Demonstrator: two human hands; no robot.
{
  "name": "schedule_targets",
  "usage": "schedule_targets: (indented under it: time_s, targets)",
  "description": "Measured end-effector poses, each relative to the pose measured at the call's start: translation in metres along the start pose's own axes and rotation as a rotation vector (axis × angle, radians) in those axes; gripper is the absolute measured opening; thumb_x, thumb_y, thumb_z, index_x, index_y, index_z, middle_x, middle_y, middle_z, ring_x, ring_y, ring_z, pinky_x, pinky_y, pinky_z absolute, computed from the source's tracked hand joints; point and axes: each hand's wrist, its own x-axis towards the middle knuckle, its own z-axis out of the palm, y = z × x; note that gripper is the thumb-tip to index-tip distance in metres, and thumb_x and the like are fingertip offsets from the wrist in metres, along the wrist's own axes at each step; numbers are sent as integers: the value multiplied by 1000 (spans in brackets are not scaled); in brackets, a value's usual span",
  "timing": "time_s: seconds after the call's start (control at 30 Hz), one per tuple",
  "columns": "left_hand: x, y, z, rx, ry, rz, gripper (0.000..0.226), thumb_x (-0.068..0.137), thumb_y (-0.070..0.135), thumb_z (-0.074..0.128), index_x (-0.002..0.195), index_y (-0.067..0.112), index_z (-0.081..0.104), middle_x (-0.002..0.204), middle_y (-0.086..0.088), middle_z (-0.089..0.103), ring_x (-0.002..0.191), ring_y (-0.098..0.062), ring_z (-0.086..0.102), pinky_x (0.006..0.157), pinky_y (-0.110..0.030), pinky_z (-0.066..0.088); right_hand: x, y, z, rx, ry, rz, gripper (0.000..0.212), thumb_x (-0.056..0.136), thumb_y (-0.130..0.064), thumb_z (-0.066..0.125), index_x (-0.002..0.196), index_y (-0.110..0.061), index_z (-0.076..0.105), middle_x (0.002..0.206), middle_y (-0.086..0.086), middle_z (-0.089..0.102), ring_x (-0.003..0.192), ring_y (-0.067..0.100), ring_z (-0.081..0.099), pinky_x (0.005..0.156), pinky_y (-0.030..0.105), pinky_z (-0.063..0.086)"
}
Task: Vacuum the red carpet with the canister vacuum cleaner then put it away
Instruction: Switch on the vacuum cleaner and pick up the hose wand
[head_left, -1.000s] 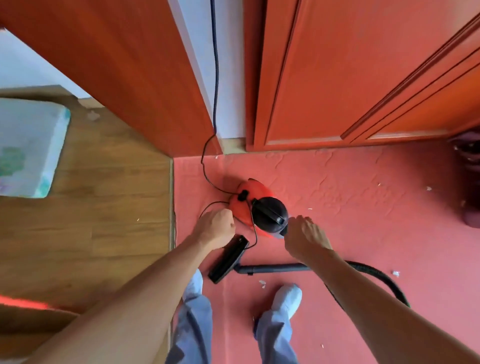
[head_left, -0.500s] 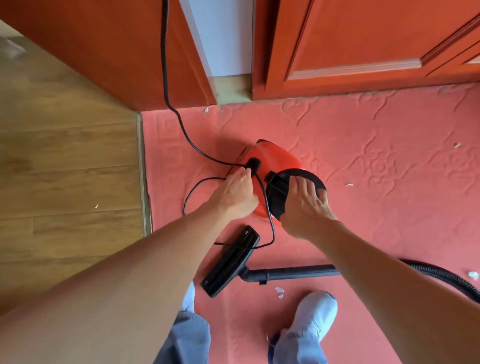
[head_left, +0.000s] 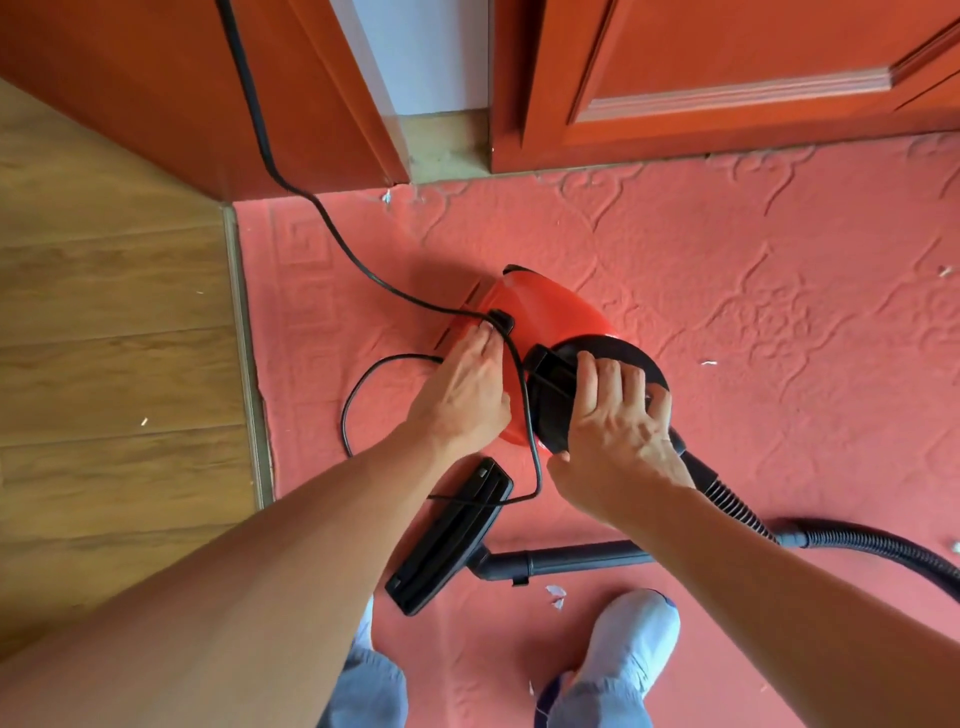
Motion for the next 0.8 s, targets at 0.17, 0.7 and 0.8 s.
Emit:
schedule_targets:
  time_s: [0.17,0.7,0.8]
  targets:
    - [7,7,-3,46,-13,-39,71,83,0,53,151,-2,34,156,-18,37,145,-31,35,119,-35,29,1,-3,-1,5,-15,18,94,65,-41,67,142,3,34,123,17,46,110,35,44,92,51,39]
    - [17,16,-23,202,-147,-40,52,87,9,56,137,-2,47,136,-18,49,123,-35,52,102,-37,42,4,0,-4,16,-45,17,92,67,-43,65,142,1,34,121,15,45,107,34,44,91,51,39]
    - [8,18,-29,83,28,-146,30,91,5,51,118,3,61,119,-16,65,109,-35,62,89,-41,49,6,2,-7,-10,-62,4,91,74,-47,60,144,0,26,124,14,42,109,32,42,93,49,37]
